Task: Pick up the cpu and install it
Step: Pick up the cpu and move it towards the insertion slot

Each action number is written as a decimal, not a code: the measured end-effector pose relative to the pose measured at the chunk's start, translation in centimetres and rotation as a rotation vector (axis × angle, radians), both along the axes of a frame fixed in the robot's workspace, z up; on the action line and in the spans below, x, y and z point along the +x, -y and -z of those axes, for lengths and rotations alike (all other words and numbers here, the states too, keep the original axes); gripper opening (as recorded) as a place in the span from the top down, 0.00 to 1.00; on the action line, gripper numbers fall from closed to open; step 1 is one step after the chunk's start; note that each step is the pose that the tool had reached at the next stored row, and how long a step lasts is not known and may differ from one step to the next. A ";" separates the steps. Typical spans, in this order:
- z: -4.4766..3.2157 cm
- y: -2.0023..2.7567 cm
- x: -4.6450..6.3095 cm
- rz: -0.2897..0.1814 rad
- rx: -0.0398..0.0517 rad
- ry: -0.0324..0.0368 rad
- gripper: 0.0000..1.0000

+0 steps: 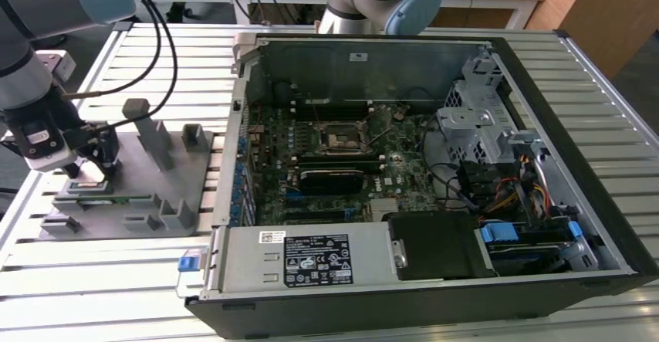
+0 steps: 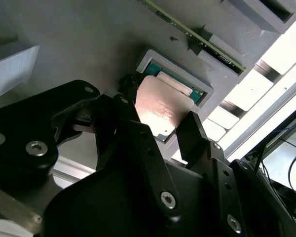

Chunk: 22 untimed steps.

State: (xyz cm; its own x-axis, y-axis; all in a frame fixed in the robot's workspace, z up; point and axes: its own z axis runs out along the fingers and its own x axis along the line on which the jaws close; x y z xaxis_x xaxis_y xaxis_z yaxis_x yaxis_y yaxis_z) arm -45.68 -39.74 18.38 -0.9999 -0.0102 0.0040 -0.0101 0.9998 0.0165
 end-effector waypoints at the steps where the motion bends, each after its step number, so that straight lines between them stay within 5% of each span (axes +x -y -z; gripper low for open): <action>1: -0.02 0.00 0.0 0.000 0.0000 0.0001 0.42; 22: -0.25 0.00 0.0 0.000 -0.0005 0.0001 0.47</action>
State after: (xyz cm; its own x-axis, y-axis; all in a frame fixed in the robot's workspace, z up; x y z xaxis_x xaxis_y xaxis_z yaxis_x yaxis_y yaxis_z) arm -45.66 -39.74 18.63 -0.9999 -0.0102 0.0039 -0.0101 0.9998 0.0160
